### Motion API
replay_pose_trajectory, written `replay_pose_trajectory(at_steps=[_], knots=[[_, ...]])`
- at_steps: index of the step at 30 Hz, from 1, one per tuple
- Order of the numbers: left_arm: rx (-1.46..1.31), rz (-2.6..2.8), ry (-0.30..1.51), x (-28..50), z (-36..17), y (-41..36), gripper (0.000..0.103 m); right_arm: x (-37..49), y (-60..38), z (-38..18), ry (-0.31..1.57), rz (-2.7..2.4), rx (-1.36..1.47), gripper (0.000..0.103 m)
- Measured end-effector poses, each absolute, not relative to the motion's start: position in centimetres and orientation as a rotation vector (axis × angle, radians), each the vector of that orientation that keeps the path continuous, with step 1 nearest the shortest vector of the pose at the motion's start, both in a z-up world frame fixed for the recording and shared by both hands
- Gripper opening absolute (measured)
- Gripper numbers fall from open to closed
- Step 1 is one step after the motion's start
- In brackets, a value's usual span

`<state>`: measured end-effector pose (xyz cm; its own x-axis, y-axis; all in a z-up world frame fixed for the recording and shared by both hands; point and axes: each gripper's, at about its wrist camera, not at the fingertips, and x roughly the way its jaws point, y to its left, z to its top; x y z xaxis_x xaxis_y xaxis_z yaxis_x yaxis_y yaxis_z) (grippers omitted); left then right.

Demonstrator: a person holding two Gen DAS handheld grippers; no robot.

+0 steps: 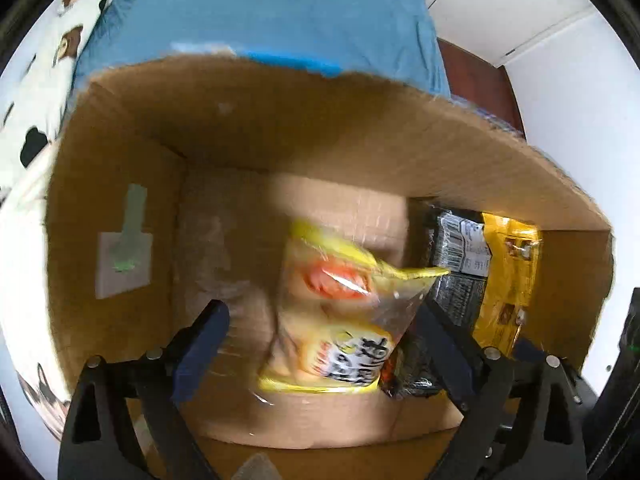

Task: Organize snacks
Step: 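Carry both bags into the cardboard box and open both tools, then grasp the Franzzi cookie pack with the left tool while the right tool grasps an orange chip bag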

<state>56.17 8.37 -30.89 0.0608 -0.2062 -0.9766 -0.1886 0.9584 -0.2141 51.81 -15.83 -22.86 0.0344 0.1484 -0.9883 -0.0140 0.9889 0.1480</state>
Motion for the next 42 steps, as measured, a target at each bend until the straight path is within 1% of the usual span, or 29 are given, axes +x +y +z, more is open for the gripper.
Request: replay_pose_trajectory(at_steps=[9,13,17,21,24,27,29,37,42], knots=[[-0.26,-0.031,1.418,53.0,-27.6,8.0,0.096,49.5,-15.1,-20.3,1.48,0.139,0.06,0.1],[-0.238,-0.029,1.338,51.0,-25.8,8.4,0.096,46.5,-16.5,-17.1,1.43,0.138,0.047,0.1],[-0.2,-0.013,1.264,48.6,-23.5,8.5,0.096,44.7,-17.7,-15.2,1.378,0.129,0.041,0.1],[-0.17,-0.003,1.221,47.5,-22.0,8.3,0.096,42.0,-18.3,-12.8,1.33,0.126,0.038,0.1],[-0.156,0.002,1.185,46.0,-20.9,8.3,0.096,42.4,-18.1,-11.3,1.302,0.132,0.045,0.1],[-0.151,0.002,1.161,44.7,-19.8,8.5,0.096,40.9,-17.4,-9.8,1.273,0.138,0.052,0.1],[-0.146,-0.003,1.144,43.6,-19.0,8.2,0.096,40.5,-16.6,-10.1,1.252,0.145,0.061,0.1],[-0.175,-0.013,1.084,38.7,-15.4,8.2,0.096,35.9,-16.7,-7.2,1.195,0.184,0.11,0.1],[-0.216,-0.007,1.09,34.9,-15.1,9.0,0.096,32.1,-16.8,-7.6,1.223,0.22,0.149,0.1]])
